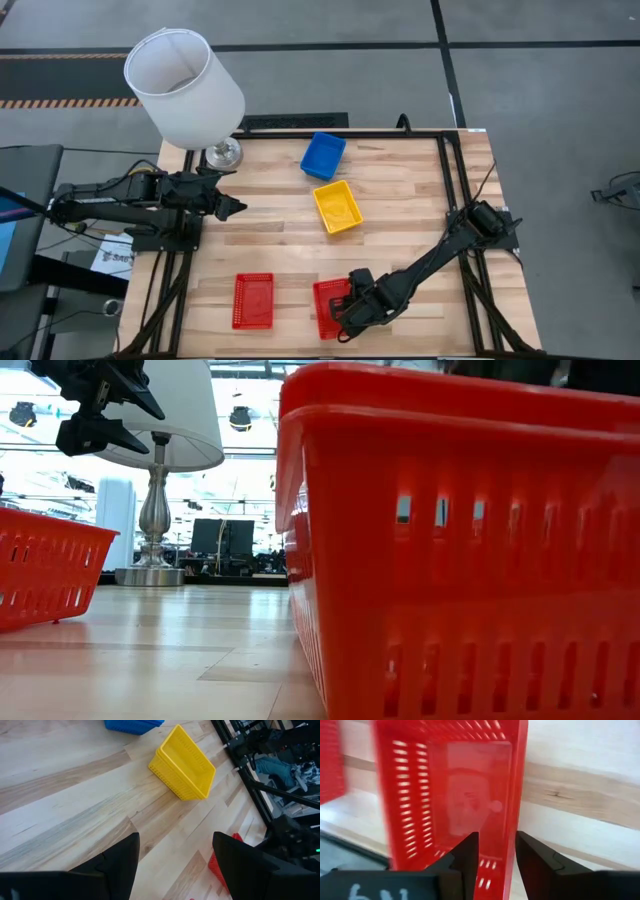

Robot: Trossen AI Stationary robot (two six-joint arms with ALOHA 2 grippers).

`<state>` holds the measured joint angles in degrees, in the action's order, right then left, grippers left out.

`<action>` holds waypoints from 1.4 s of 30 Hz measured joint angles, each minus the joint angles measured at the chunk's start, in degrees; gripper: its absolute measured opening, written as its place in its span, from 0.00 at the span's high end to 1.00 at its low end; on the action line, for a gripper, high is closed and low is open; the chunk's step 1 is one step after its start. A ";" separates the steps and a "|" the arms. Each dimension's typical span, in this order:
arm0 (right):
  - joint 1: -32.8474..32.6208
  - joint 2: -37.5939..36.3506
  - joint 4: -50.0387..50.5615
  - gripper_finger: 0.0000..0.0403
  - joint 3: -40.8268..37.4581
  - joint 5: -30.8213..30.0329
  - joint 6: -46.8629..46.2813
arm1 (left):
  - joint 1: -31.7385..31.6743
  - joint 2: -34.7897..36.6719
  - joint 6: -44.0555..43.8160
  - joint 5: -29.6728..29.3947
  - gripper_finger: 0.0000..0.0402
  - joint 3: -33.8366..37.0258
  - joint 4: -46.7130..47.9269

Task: Stack baskets by color
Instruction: Stack the right red bin on the middle red bin, then move the stacked red bins to the center of the table

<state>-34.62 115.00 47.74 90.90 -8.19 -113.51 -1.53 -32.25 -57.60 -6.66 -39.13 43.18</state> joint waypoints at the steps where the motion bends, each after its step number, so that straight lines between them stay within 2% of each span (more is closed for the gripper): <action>1: 0.09 0.63 0.04 0.63 -0.06 1.06 0.25 | 0.00 0.00 -0.01 0.00 0.40 0.00 0.00; 4: 0.89 2.58 -1.93 0.63 -0.05 4.99 2.55 | 0.01 0.00 -0.01 0.00 0.40 0.00 0.00; 8: 1.86 3.55 -3.07 0.63 -0.07 5.27 3.87 | -0.01 0.02 -0.01 0.00 0.40 0.00 0.00; 13: 4.87 3.01 -0.26 0.64 -0.02 5.66 11.49 | 0.01 0.00 -0.01 0.00 0.40 0.00 0.00; 27: 23.29 2.82 -0.75 0.72 0.00 6.00 43.62 | 0.01 0.00 -0.10 -0.02 0.40 0.00 0.00; 35: 31.57 2.82 -7.65 0.72 0.00 6.38 51.46 | -0.01 0.00 -0.07 -1.18 0.40 0.00 0.00; 42: 36.02 2.84 -9.81 0.72 1.46 6.26 56.06 | -0.01 0.00 -0.07 -1.73 0.40 0.00 0.00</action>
<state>1.41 117.84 37.93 92.36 -1.93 -57.46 -1.54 -32.25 -57.67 -8.38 -39.13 43.18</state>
